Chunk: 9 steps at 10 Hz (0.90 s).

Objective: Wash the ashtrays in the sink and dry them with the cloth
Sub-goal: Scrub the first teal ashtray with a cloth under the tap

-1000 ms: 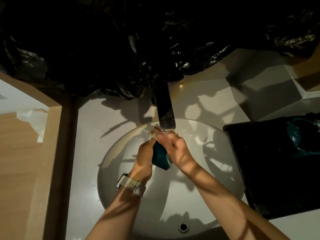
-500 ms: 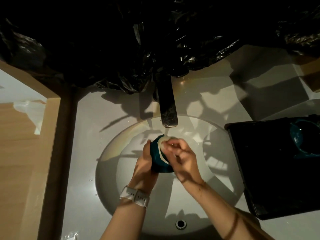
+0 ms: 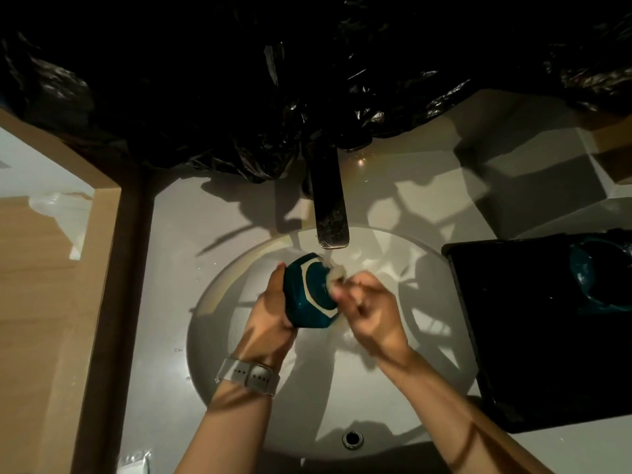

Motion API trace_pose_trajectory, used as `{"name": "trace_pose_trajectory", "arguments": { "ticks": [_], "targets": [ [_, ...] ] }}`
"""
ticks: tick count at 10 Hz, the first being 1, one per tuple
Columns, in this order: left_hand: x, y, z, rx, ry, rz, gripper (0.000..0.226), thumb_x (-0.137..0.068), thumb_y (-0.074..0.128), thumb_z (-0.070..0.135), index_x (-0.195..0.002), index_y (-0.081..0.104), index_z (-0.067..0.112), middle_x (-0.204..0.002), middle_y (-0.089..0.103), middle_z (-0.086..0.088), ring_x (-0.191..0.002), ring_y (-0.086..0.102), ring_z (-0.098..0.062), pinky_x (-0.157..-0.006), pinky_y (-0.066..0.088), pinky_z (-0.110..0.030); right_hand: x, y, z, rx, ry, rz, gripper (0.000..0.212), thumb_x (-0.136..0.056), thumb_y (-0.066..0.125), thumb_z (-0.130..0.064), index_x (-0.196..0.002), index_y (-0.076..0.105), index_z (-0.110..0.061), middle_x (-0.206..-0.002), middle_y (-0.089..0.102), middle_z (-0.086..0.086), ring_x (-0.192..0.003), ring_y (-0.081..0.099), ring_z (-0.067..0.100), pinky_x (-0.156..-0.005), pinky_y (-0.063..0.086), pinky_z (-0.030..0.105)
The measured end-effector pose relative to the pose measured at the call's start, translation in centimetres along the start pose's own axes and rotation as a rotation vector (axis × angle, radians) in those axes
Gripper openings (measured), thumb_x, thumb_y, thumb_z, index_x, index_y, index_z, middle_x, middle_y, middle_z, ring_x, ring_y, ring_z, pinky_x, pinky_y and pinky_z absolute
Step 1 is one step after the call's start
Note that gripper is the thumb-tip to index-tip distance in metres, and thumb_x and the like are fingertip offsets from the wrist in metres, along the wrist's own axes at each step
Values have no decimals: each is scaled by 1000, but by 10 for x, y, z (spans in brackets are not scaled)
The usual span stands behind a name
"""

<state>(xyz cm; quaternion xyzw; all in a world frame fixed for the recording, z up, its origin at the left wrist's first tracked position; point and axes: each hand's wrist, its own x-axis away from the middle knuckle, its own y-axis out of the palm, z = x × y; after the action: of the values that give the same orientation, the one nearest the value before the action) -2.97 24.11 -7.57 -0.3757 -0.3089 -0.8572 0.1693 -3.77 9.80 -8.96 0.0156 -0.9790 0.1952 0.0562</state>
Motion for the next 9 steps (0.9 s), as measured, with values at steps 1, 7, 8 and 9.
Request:
{"name": "trace_pose_trajectory", "arguments": {
  "ticks": [1, 7, 8, 9],
  "targets": [
    [-11, -13, -2, -82, 4, 71, 44, -99, 51, 39, -132, 55, 10, -127, 62, -10, -103, 62, -21, -82, 56, -30, 24, 4, -1, -30, 10, -135, 1, -86, 67, -2, -86, 68, -1, -80, 67, -21, -79, 64, -4, -75, 49, 12],
    [14, 6, 2, -176, 8, 71, 36, -104, 41, 36, -113, 66, 13, -86, 77, -5, -82, 72, -16, -72, 57, -29, -1, 3, -17, -296, 61, -38, 12, -88, 66, -5, -86, 76, -12, -79, 57, -3, -71, 60, 4, -65, 47, 17],
    [11, 12, 5, -223, 86, 93, 41, -104, 40, 40, -114, 69, 13, -96, 77, -10, -95, 71, -28, -92, 54, -45, 18, -1, -19, -314, -22, -56, 8, -84, 71, -8, -88, 77, -10, -77, 60, -10, -72, 59, 6, -64, 46, 18],
    [22, 19, 6, -326, 157, 74, 41, -104, 41, 39, -110, 72, 12, -96, 77, -11, -87, 74, -24, -81, 60, -33, 21, 6, -27, -316, -155, 24, 10, -81, 75, -12, -90, 77, -9, -81, 63, -4, -79, 61, 8, -73, 47, 17]
  ]
}}
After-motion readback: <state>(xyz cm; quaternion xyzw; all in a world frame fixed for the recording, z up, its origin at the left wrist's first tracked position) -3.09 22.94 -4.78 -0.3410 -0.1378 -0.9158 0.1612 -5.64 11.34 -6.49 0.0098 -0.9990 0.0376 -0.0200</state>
